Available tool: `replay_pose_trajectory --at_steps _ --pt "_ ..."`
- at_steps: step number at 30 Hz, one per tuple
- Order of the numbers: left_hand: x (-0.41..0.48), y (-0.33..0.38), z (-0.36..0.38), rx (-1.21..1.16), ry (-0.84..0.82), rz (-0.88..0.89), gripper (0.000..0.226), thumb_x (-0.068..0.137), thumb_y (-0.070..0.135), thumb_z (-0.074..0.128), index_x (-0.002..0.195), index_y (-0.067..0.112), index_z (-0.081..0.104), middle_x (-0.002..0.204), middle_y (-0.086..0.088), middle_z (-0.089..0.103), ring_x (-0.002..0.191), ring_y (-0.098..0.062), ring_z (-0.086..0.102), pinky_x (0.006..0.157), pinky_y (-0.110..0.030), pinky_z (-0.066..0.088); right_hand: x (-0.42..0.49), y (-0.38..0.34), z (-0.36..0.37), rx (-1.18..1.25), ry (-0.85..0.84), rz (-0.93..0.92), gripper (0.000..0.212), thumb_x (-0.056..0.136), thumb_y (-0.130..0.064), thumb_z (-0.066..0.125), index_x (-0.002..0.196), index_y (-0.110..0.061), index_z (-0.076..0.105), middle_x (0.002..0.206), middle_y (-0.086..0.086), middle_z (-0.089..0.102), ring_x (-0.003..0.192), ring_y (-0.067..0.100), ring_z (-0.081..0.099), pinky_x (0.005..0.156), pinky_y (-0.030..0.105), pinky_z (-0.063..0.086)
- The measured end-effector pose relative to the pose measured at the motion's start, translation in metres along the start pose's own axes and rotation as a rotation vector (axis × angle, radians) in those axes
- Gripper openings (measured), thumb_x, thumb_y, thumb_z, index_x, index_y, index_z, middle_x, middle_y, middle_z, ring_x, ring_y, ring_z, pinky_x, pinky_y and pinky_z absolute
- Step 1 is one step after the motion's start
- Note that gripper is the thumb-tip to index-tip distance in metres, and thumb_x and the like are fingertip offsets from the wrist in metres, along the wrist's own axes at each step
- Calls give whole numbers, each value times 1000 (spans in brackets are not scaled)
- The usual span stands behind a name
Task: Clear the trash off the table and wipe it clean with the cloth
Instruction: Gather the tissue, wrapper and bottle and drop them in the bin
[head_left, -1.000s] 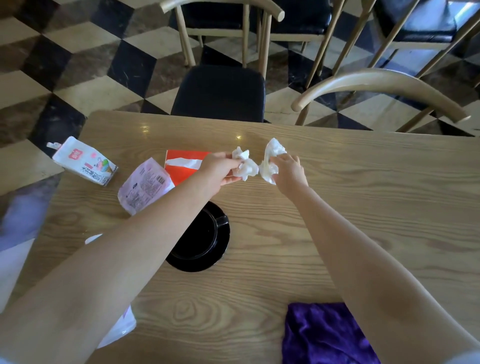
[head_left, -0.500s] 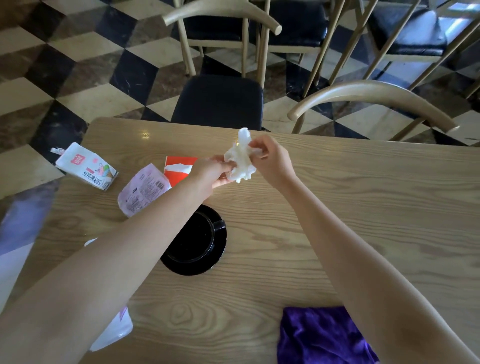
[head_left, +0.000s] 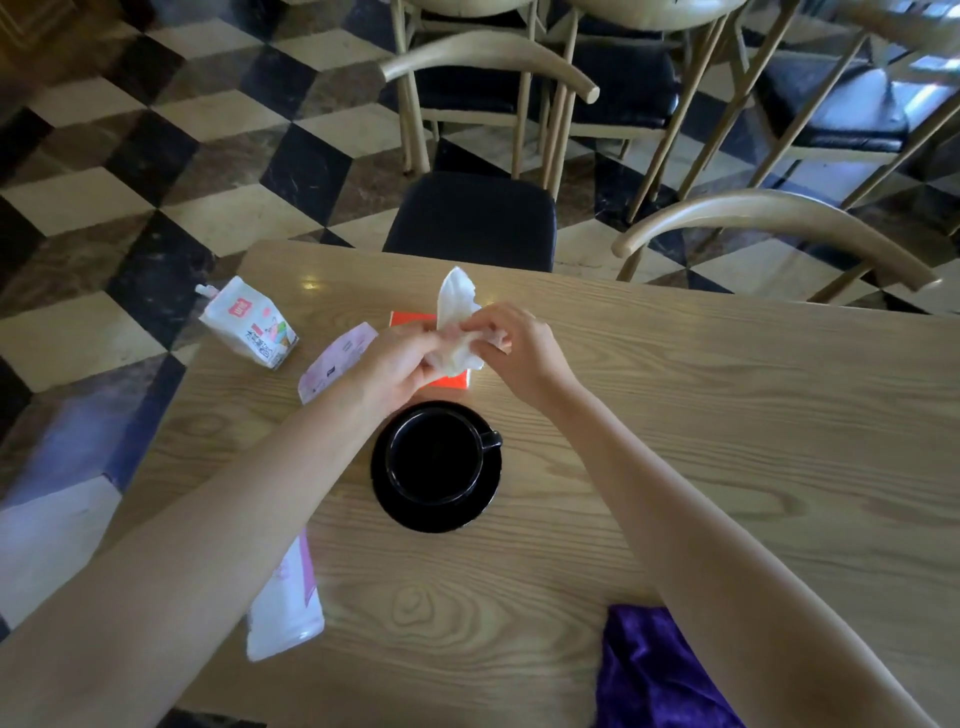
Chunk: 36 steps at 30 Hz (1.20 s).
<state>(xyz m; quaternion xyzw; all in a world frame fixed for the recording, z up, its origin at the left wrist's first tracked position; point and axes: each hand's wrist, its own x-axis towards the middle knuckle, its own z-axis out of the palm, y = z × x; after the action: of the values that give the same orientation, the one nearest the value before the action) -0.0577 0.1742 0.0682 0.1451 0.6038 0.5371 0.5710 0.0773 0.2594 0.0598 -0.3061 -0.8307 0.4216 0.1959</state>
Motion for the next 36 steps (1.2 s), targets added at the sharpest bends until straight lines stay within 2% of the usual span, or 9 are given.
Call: replay_pose_trajectory --at_steps 9,14,15,17,20,23,26,31,36 --pt "-40 24 -81 -5 222 63 20 84 7 63 105 7 61 88 -1 67 82 -13 66 68 -24 53 37 -68 68 -7 -167 -44 31 76 -2 59 105 -12 56 100 -2 57 87 16 52 67 18 37" --pt "-65 38 -130 -50 350 141 25 87 9 61 111 7 60 100 -6 65 88 -16 64 84 -31 51 64 -99 96 214 -224 60 33 86 -23 62 116 -13 53 104 -5 58 97 12 58 78 12 46" --pt "-71 38 -139 -34 376 143 25 87 10 61 112 9 60 106 -6 65 93 -19 64 85 -32 52 68 -93 102 160 -198 84 34 89 -28 58 121 -15 51 110 -2 59 106 19 57 86 22 47" --pt "-81 35 -157 -20 408 141 22 88 10 59 110 13 59 110 -7 64 101 -23 62 85 -33 51 71 -75 113 -334 -303 38 47 91 -33 53 135 -21 41 131 4 53 124 30 44 102 41 39" --pt "-93 21 -182 -78 417 81 25 88 10 59 113 14 57 116 -8 64 110 -27 60 80 -30 51 66 -52 124 -821 -462 98 66 87 -38 58 142 -21 27 143 7 40 135 33 27 109 45 30" --pt "-101 4 -202 -126 464 -15 37 88 13 61 123 5 54 124 -12 61 114 -28 59 82 -32 51 67 -41 138 -883 -376 102 60 85 -31 61 137 -15 35 141 9 40 133 32 29 107 43 30" --pt "-105 -11 -215 -171 449 -59 27 87 11 61 114 7 58 121 -12 63 113 -28 59 89 -35 50 69 -40 147 -917 -287 70 49 85 -19 61 131 -20 45 137 5 45 130 29 33 104 39 31" --pt "-106 -22 -228 -210 463 -91 35 83 13 66 117 7 59 118 -11 65 109 -24 62 78 -31 52 64 -46 140 -759 -215 70 33 89 -22 56 122 -17 57 132 7 53 125 30 38 104 39 28" --pt "-103 -18 -225 -234 459 -100 39 85 12 65 120 -1 56 118 -15 64 108 -25 62 84 -32 52 69 -63 114 -531 -130 119 18 83 -23 61 93 -9 66 96 12 64 104 34 51 87 38 38"
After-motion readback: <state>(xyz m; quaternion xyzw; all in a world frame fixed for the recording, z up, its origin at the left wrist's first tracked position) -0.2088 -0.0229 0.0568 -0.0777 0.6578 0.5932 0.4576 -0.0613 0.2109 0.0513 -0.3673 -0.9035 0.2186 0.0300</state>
